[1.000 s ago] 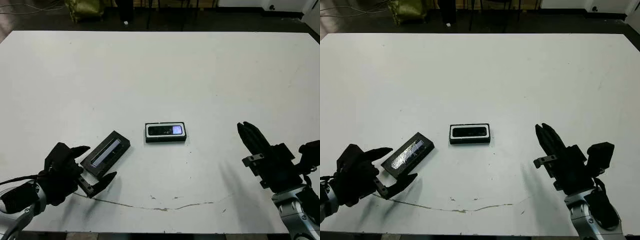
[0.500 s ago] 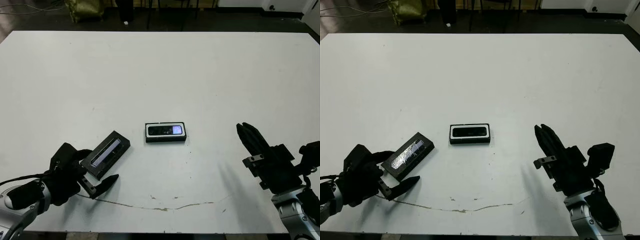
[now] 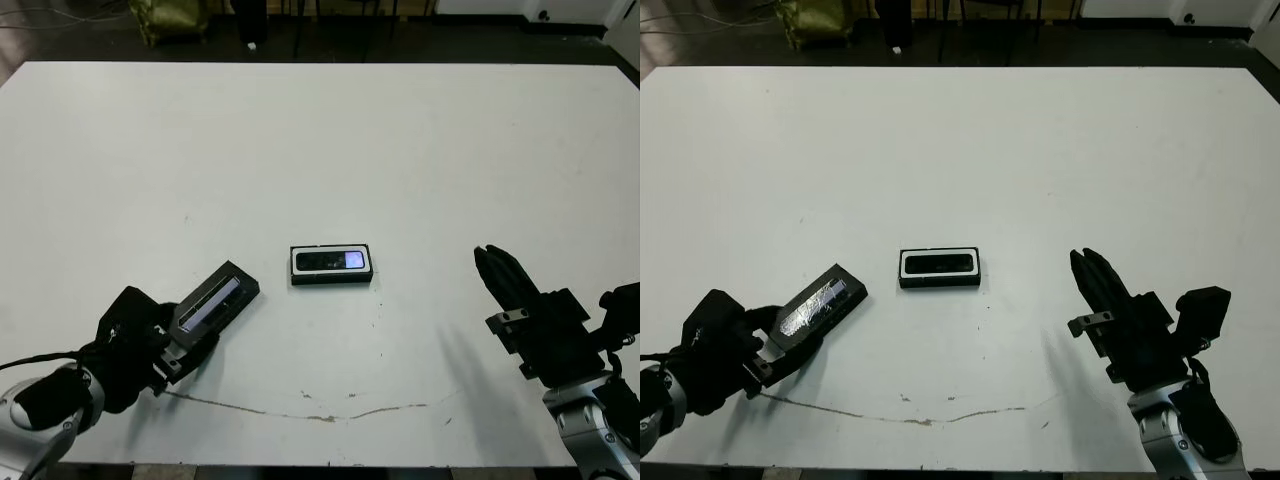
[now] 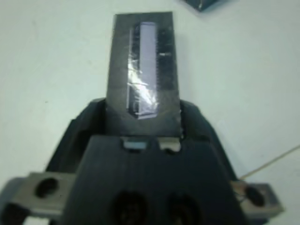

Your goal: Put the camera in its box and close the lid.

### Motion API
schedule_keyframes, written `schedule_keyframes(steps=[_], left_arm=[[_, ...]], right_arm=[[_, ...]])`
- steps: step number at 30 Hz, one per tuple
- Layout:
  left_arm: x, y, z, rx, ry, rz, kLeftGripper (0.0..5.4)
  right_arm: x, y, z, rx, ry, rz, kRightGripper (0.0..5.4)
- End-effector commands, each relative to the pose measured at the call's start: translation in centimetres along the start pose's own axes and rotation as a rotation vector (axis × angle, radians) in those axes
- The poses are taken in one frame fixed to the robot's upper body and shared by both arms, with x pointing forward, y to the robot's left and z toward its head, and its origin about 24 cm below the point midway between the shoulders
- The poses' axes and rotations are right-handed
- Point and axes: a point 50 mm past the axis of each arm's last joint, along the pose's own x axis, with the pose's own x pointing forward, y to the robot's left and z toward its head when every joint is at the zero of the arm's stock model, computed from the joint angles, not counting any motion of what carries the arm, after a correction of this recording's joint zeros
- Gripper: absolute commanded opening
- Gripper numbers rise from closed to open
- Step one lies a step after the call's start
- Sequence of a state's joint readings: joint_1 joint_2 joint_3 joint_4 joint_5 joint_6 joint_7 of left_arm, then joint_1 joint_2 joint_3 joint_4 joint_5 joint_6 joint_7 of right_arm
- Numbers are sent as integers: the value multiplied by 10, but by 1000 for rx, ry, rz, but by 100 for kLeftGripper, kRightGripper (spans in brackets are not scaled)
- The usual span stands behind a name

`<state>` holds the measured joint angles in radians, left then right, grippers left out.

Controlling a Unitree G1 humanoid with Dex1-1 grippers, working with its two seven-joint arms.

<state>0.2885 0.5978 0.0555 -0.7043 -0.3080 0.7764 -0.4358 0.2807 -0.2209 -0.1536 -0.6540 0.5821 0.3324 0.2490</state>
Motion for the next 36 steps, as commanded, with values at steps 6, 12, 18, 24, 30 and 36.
schedule_keyframes(steps=[6, 12, 18, 24, 30, 36], left_arm=[[-3, 0, -1, 31, 18, 3, 221], [-4, 1, 0, -14, 37, 1, 221], [-11, 19, 28, 18, -140, -13, 221], [-14, 55, 80, 134, -292, -125, 221], [2, 78, 117, 264, -337, -223, 221], [36, 93, 120, 296, -328, -407, 221]], right_arm=[[-2, -2, -5, 19, 36, -5, 0], [-2, -3, -6, 11, 40, -10, 0], [-2, -2, -7, 23, 31, 6, 0], [-1, -2, -9, 23, 37, 5, 0], [-2, -1, -8, 4, 52, -10, 0], [-3, -2, -9, -16, 62, -15, 0]])
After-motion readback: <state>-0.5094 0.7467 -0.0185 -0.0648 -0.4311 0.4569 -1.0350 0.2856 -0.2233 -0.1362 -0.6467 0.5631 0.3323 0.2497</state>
